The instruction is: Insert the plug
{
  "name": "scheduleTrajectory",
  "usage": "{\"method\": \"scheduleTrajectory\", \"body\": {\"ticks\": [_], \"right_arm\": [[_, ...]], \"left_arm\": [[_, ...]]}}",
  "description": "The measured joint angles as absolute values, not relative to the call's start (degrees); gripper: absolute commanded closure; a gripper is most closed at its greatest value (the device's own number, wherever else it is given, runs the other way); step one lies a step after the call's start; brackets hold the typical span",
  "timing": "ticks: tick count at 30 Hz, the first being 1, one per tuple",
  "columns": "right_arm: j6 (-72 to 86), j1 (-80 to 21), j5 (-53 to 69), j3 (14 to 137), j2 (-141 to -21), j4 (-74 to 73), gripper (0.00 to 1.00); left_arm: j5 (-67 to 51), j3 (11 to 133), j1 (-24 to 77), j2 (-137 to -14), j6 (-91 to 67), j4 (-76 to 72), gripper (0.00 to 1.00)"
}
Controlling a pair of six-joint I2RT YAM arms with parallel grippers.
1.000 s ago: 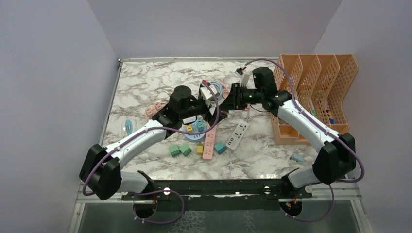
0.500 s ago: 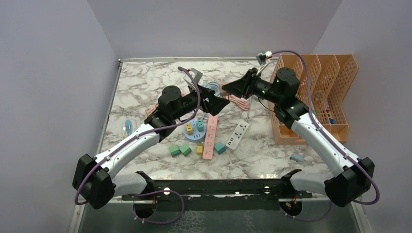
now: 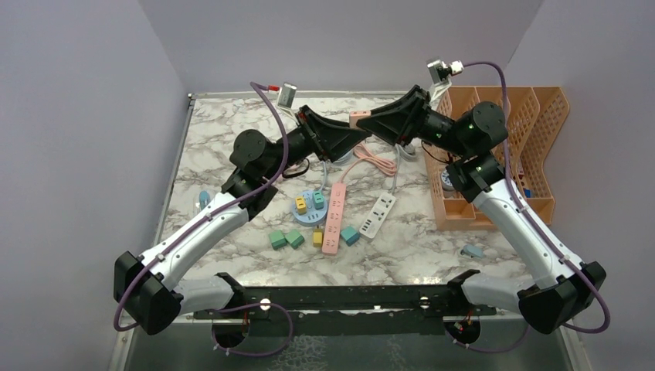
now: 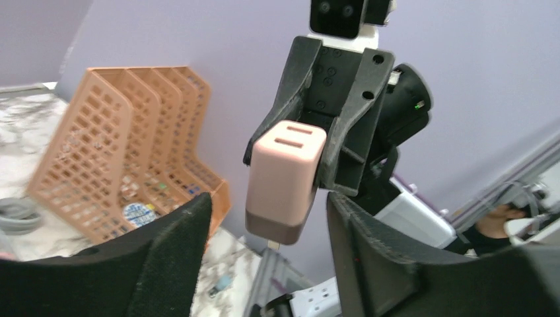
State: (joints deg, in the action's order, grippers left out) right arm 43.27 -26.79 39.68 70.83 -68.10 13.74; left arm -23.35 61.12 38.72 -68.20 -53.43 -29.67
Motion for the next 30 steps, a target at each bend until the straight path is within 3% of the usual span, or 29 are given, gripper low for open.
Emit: {"method": "scheduleTrajectory", "body": {"ticks": [3,9,13,15,18,30], "right_arm": [[44.9,-26.8,42.0,71.3,-68.2,15.3,0.91],[47.6,-26.8,44.8,72.3,-68.3,16.7,0.90],[48.1,-26.7,45.6,72.3,-68.3,16.5,0.71],[47.4,-26.7,45.8,72.4,-68.2,15.9,0.58],[43.7,-26.7,45.9,73.3,-68.0,12.6,0.48],[22.2,-26.7,47.7,79.9,-65.1,-11.7,0.47]], "left_arm": [[-24.3,61.1,38.7,-68.4,-56.6,-32.3,0.51],[-26.2,60.8,38.8,-68.5,-58.8,-37.2,0.81],[-27.3,60.3,38.8,-68.5,-58.0,-38.6,1.00],[-27.9,60.3,38.8,-68.5,-57.1,-38.6,1.00],[-29.2,60.2,38.7,-68.5,-54.4,-38.5,1.00],[-45.2,61.5,38.0,-68.7,-30.6,-29.1,1.00]]}}
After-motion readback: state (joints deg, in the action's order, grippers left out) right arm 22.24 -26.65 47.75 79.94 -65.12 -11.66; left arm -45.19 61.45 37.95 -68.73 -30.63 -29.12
